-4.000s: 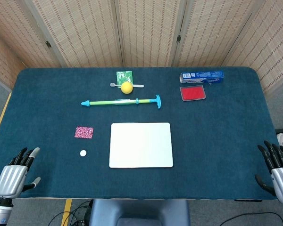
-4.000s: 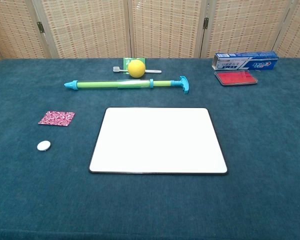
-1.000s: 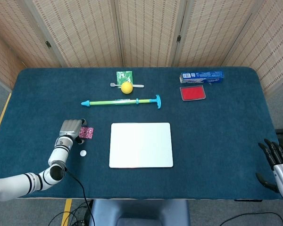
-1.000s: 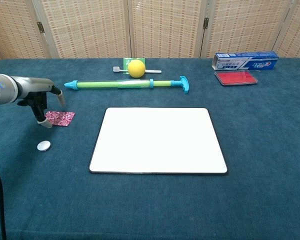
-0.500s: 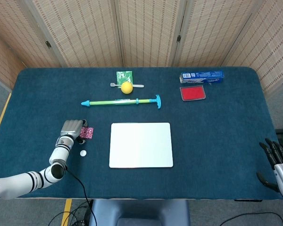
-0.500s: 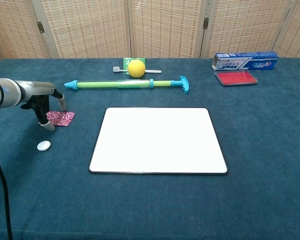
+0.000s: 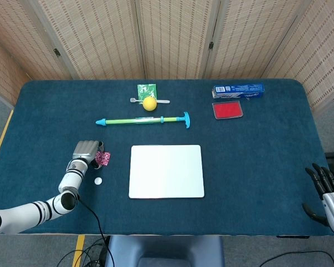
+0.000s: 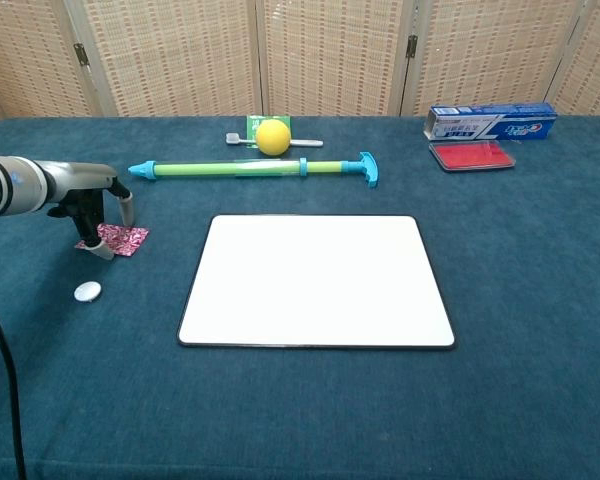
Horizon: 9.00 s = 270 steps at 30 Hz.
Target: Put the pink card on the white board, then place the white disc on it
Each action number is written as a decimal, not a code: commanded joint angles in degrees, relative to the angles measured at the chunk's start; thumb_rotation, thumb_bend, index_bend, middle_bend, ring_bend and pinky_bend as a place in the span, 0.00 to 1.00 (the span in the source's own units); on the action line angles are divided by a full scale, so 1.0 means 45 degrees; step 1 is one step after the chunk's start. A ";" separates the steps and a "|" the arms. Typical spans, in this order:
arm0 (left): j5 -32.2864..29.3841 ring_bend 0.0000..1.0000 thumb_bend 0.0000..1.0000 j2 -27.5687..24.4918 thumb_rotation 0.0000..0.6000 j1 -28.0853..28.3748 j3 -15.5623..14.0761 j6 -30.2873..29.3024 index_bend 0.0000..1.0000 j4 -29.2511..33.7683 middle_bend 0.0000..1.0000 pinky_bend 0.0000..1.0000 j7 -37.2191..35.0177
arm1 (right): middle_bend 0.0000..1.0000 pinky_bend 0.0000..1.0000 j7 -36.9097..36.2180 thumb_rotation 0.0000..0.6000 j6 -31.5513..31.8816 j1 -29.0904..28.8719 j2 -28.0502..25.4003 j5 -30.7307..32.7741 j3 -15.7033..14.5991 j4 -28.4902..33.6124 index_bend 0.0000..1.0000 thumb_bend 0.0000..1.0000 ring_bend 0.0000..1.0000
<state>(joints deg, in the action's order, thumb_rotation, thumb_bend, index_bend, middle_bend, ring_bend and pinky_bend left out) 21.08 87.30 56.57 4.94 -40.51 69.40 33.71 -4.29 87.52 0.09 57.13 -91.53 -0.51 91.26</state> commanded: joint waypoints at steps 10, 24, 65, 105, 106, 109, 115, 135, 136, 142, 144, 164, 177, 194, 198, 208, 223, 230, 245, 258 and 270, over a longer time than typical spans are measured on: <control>0.0217 1.00 0.25 -0.0029 1.00 0.0007 -0.0079 -0.0094 0.42 0.0048 1.00 0.89 -0.0226 | 0.00 0.00 -0.0007 1.00 0.0079 0.0032 0.0015 -0.0019 -0.0001 -0.0017 0.00 0.20 0.00; 0.0346 1.00 0.25 -0.0257 1.00 -0.0013 -0.0159 -0.0389 0.43 0.0459 1.00 0.89 -0.0272 | 0.00 0.00 0.0064 1.00 0.0012 0.0005 0.0037 -0.0025 -0.0017 -0.0014 0.00 0.20 0.00; -0.2865 1.00 0.25 0.3539 1.00 0.4681 0.2195 -0.6058 0.41 0.3900 1.00 0.89 0.7235 | 0.00 0.00 -0.4477 1.00 0.2401 0.0621 -0.0637 -0.1813 -0.0628 -0.2037 0.00 0.20 0.00; 0.0804 1.00 0.25 -0.1067 1.00 -0.0467 -0.0575 -0.7595 0.32 0.8966 1.00 0.89 0.3082 | 0.00 0.00 -0.3078 1.00 0.2204 0.0671 -0.0365 -0.2075 -0.0816 -0.1716 0.00 0.20 0.00; 0.0981 1.00 0.25 -0.1138 1.00 -0.0679 -0.0707 -0.7551 0.32 0.8931 1.00 0.89 0.2857 | 0.00 0.00 -0.3003 1.00 0.2189 0.0671 -0.0353 -0.2085 -0.0824 -0.1679 0.00 0.20 0.00; 0.1285 1.00 0.25 -0.1209 1.00 -0.1066 -0.0949 -0.7449 0.32 0.8764 1.00 0.89 0.2505 | 0.00 0.00 -0.2813 1.00 0.2157 0.0669 -0.0328 -0.2160 -0.0865 -0.1608 0.00 0.20 0.00; 0.1844 1.00 0.25 -0.1047 1.00 -0.1548 -0.1084 -0.7075 0.37 0.8166 1.00 0.89 0.2034 | 0.00 0.00 -0.2431 1.00 0.2181 0.0684 -0.0267 -0.2398 -0.0968 -0.1538 0.00 0.20 0.00; 0.1628 1.00 0.25 -0.0984 1.00 -0.1924 -0.0593 -0.4671 0.42 0.6056 1.00 0.89 0.1139 | 0.00 0.00 -0.1971 1.00 0.2028 0.0652 -0.0217 -0.2139 -0.0876 -0.1326 0.00 0.20 0.00; 0.1609 1.00 0.25 -0.0995 1.00 -0.1930 -0.0588 -0.4607 0.42 0.6025 1.00 0.89 0.1126 | 0.00 0.00 -0.1954 1.00 0.2013 0.0647 -0.0216 -0.2126 -0.0872 -0.1313 0.00 0.20 0.00; 0.1594 1.00 0.25 -0.1032 1.00 -0.2005 -0.0595 -0.4379 0.44 0.5819 1.00 0.89 0.1054 | 0.00 0.00 -0.1885 1.00 0.2027 0.0660 -0.0217 -0.2125 -0.0874 -0.1267 0.00 0.20 0.00; 0.1645 1.00 0.25 -0.1056 1.00 -0.2052 -0.0588 -0.4316 0.44 0.5732 1.00 0.89 0.0972 | 0.00 0.00 -0.1909 1.00 0.2090 0.0685 -0.0217 -0.2121 -0.0864 -0.1271 0.00 0.20 0.00; 0.1980 1.00 0.25 -0.0990 1.00 -0.2301 -0.0571 -0.3446 0.50 0.4854 1.00 0.89 0.0340 | 0.00 0.00 -0.1683 1.00 0.2139 0.0742 -0.0157 -0.2018 -0.0792 -0.1200 0.00 0.20 0.00; 0.1851 1.00 0.33 -0.0905 1.00 -0.2120 -0.0507 -0.2946 0.60 0.4426 1.00 0.89 0.0327 | 0.00 0.00 -0.1589 1.00 0.2097 0.0741 -0.0143 -0.1933 -0.0742 -0.1155 0.00 0.20 0.00; 0.2020 1.00 0.38 -0.1664 1.00 -0.1649 -0.0288 -0.4486 0.64 0.6933 1.00 0.89 0.1559 | 0.00 0.00 -0.1883 1.00 0.2389 0.0815 -0.0178 -0.2185 -0.0798 -0.1334 0.00 0.20 0.00; 0.1529 1.00 0.38 -0.1367 1.00 -0.1030 0.0047 -0.4724 0.64 0.7333 1.00 0.89 0.2380 | 0.00 0.00 -0.2115 1.00 0.2301 0.0747 -0.0241 -0.2206 -0.0822 -0.1400 0.00 0.20 0.00; -0.0284 1.00 0.38 0.0007 1.00 0.1136 0.1095 -0.4892 0.64 0.7021 1.00 0.89 0.4487 | 0.00 0.00 -0.2737 1.00 0.2121 0.0606 -0.0399 -0.2110 -0.0833 -0.1553 0.00 0.20 0.00; -0.2446 1.00 0.38 0.1856 1.00 0.3564 0.2075 -0.4479 0.64 0.4914 1.00 0.89 0.6239 | 0.00 0.00 -0.3605 1.00 0.1519 0.0262 -0.0643 -0.1908 -0.0887 -0.1659 0.00 0.20 0.00; -0.3060 1.00 0.38 0.2583 1.00 0.4374 0.2245 -0.3891 0.63 0.3880 1.00 0.89 0.6578 | 0.00 0.00 -0.3833 1.00 0.1331 0.0167 -0.0701 -0.1734 -0.0849 -0.1670 0.00 0.20 0.00; -0.3670 1.00 0.38 0.4106 1.00 0.5827 0.2480 -0.2219 0.63 0.1078 1.00 0.89 0.6850 | 0.00 0.00 -0.4595 1.00 0.1300 0.0114 -0.0815 -0.1486 -0.0786 -0.1899 0.00 0.20 0.00; -0.3702 1.00 0.38 0.3968 1.00 0.5776 0.2151 -0.1601 0.63 0.0316 1.00 0.89 0.6286 | 0.00 0.00 -0.4636 1.00 0.0980 -0.0016 -0.0827 -0.1342 -0.0765 -0.1894 0.00 0.20 0.00; -0.3771 1.00 0.38 0.3653 1.00 0.5631 0.1842 -0.1552 0.49 0.0720 1.00 0.89 0.5797 | 0.00 0.00 -0.4391 1.00 0.0989 0.0030 -0.0791 -0.1222 -0.0709 -0.1764 0.00 0.20 0.00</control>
<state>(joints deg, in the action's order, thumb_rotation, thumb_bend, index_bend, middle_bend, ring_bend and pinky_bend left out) 4.10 103.72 81.89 13.24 -47.45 72.61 59.88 -24.07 91.96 0.21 53.57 -97.02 -3.70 83.31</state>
